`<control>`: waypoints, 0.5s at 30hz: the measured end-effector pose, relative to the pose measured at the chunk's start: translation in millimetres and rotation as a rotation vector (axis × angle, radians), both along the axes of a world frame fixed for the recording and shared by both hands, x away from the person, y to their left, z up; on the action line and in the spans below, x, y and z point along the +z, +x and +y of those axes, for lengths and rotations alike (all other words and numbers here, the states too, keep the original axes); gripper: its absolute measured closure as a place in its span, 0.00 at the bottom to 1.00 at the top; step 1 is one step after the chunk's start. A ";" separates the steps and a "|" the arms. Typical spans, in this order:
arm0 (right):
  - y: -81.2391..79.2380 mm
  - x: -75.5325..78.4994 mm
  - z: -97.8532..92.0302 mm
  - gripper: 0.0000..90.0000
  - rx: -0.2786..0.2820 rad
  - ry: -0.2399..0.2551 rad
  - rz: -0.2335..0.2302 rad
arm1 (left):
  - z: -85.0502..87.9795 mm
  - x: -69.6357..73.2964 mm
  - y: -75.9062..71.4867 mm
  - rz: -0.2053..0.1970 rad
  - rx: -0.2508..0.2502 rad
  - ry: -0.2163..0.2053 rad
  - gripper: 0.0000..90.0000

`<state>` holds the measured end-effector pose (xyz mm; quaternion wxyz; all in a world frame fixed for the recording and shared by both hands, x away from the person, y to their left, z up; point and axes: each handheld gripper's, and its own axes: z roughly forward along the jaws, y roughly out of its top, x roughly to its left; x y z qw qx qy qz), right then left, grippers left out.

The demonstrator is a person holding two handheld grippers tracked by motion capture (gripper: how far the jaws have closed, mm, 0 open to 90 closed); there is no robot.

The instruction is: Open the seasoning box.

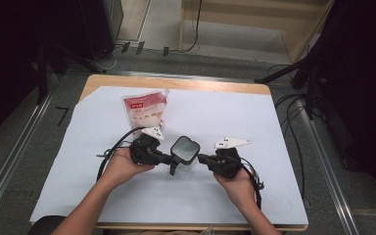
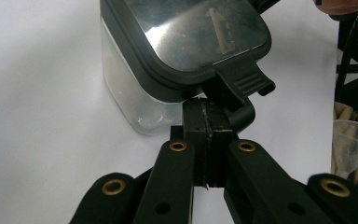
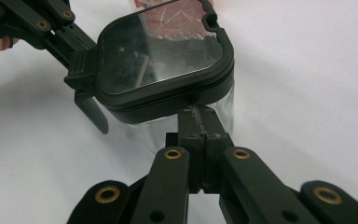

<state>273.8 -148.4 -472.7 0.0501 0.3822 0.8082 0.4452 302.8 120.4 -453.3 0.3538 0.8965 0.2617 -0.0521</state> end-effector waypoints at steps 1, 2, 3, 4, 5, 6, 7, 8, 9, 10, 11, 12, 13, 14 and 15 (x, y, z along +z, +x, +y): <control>0.6 -0.3 -0.4 1.00 -0.001 0.000 -0.005 | -0.6 -0.2 -0.1 -0.003 -0.005 0.001 1.00; 0.8 -0.1 -0.7 1.00 -0.006 0.000 -0.001 | -2.0 -0.5 -0.9 -0.001 -0.006 -0.006 1.00; 1.5 -0.2 -1.5 1.00 -0.004 0.000 -0.002 | -2.9 -0.4 -1.5 -0.001 -0.007 -0.002 1.00; 2.0 -0.3 -1.7 1.00 -0.008 0.000 -0.003 | -3.6 -0.8 -1.7 0.002 -0.009 -0.007 1.00; 2.4 -0.4 -2.0 1.00 -0.012 -0.002 -0.005 | -4.5 -1.1 -2.1 0.001 -0.011 -0.009 1.00; 3.1 -0.6 -2.5 1.00 -0.012 -0.004 -0.006 | -5.2 -0.6 -2.3 0.002 -0.015 0.000 1.00; 3.5 -0.7 -2.8 1.00 -0.015 -0.005 -0.007 | -6.0 -1.3 -2.7 0.009 -0.018 -0.011 1.00; 3.8 -0.7 -2.9 1.00 -0.020 -0.001 -0.004 | -6.4 -1.7 -2.7 0.009 -0.019 -0.015 1.00; 4.5 -0.7 -3.4 1.00 -0.019 -0.002 -0.006 | -6.9 -2.1 -2.8 0.011 -0.018 -0.019 1.00; 4.8 -0.7 -3.6 1.00 -0.021 -0.003 -0.006 | -7.5 -1.9 -3.2 0.012 -0.019 -0.017 1.00; 5.0 -0.6 -3.5 1.00 -0.025 -0.003 -0.004 | -8.2 -2.1 -3.6 0.012 -0.017 -0.021 1.00; 6.1 -0.7 -3.9 1.00 -0.025 -0.007 -0.010 | -8.5 -1.9 -3.7 0.012 -0.021 -0.020 1.00; 6.1 -0.7 -3.9 1.00 -0.025 -0.007 -0.010 | -8.9 -1.6 -3.9 0.013 -0.024 -0.018 1.00; 6.5 -0.8 -4.1 1.00 -0.027 -0.006 -0.011 | -10.0 -1.9 -4.3 0.019 -0.026 -0.027 1.00; 7.1 -0.9 -4.4 1.00 -0.031 -0.006 -0.011 | -10.5 -2.0 -4.6 0.017 -0.027 -0.029 1.00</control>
